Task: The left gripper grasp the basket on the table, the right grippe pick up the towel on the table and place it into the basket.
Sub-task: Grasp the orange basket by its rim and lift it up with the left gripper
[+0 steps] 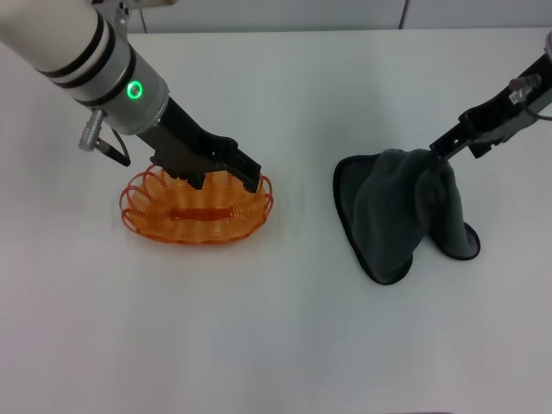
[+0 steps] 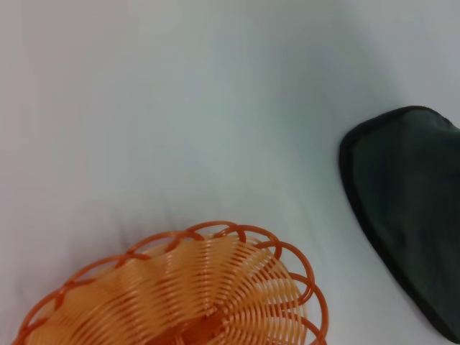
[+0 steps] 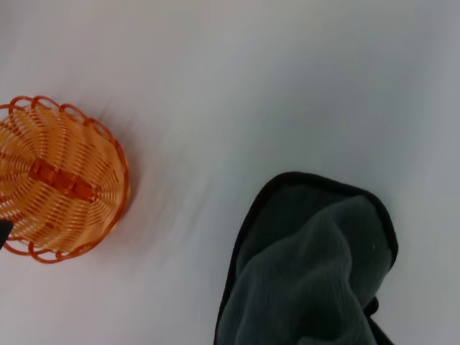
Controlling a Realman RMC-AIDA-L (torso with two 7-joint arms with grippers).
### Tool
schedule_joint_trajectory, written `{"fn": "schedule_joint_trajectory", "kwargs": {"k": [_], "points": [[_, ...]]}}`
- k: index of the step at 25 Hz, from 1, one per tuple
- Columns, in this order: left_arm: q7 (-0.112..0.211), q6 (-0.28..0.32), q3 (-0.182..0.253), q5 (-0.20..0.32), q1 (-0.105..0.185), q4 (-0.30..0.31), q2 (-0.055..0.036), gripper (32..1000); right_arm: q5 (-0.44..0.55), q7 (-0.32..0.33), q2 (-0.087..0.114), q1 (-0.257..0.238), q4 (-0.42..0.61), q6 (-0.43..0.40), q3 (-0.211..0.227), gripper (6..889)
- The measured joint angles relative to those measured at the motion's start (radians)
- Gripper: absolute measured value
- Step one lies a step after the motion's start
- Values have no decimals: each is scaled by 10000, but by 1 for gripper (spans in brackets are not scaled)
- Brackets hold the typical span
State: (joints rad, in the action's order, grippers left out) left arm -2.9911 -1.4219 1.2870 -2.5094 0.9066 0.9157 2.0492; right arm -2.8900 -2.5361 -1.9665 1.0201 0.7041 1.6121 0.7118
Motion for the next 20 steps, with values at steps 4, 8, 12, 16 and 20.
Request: {"fn": "schedule_joint_trajectory", "kwargs": {"k": [4,8,12,16,20], "points": [[-1,0,-1,-2,1,0,-11,886,0,14,-12,0,-1,1,0,855],[-1,0,-1,-2,1,6,-14,880,0,16,-15,0,-1,1,0,855],[-1,0,-1,-24,5,8,-15,874,0,19,-15,0,-1,1,0,855],[-1,16,0,-43,5,6,-16,868,0,19,-16,-2,-1,-5,-1,855],[-1,100,-1,-116,4,2,-52,862,0,19,-16,-12,-1,-31,0,855]]}}
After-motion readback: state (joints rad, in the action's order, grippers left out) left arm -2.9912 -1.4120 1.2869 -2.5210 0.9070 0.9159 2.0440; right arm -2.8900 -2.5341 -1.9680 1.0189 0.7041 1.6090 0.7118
